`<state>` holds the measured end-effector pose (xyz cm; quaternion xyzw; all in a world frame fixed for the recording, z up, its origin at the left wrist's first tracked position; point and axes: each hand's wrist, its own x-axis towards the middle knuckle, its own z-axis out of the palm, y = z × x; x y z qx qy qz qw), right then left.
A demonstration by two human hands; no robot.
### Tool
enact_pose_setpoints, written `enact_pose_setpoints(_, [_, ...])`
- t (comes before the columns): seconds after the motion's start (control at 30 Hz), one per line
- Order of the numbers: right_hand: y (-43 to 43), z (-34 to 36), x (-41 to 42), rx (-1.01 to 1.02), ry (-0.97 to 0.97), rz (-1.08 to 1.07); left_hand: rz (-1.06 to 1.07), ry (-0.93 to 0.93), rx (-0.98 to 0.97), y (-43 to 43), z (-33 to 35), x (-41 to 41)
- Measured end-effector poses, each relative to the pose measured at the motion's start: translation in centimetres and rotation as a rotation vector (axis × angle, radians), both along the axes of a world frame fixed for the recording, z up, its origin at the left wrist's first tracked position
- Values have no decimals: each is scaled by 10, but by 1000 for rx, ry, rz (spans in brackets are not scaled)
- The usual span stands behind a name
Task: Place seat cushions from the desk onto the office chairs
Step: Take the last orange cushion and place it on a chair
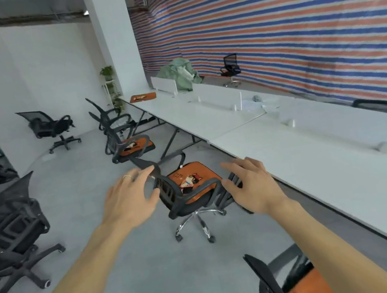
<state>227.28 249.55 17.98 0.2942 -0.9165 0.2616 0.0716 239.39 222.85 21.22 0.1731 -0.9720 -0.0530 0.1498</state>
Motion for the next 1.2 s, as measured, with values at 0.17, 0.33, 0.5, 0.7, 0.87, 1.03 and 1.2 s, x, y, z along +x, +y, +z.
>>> enact_pose_setpoints(0.17, [-110, -1, -94, 13, -30, 69, 83, -31, 11, -104, -1, -70])
enact_pose_setpoints(0.33, [-240, -3, -182, 65, -51, 110, 121, -26, 41, -220, -7, -147])
enact_pose_setpoints(0.5, [-376, -6, -252, 76, -41, 95, 94, -54, 49, -361, -25, -226])
enact_pose_setpoints(0.7, [-495, -2, -317, 79, -62, 17, 20, -116, 46, -504, -24, -317])
enact_pose_setpoints(0.87, [-584, 0, -381, 68, -63, -23, -25, -122, 39, -598, -20, -394])
enact_pose_setpoints(1.03, [-671, -17, -461, 66, -87, -41, -42, -128, 31, -685, -23, -481])
enact_pose_setpoints(1.2, [-778, -24, -568, 66, -107, -6, -26, -130, 16, -787, -24, -579])
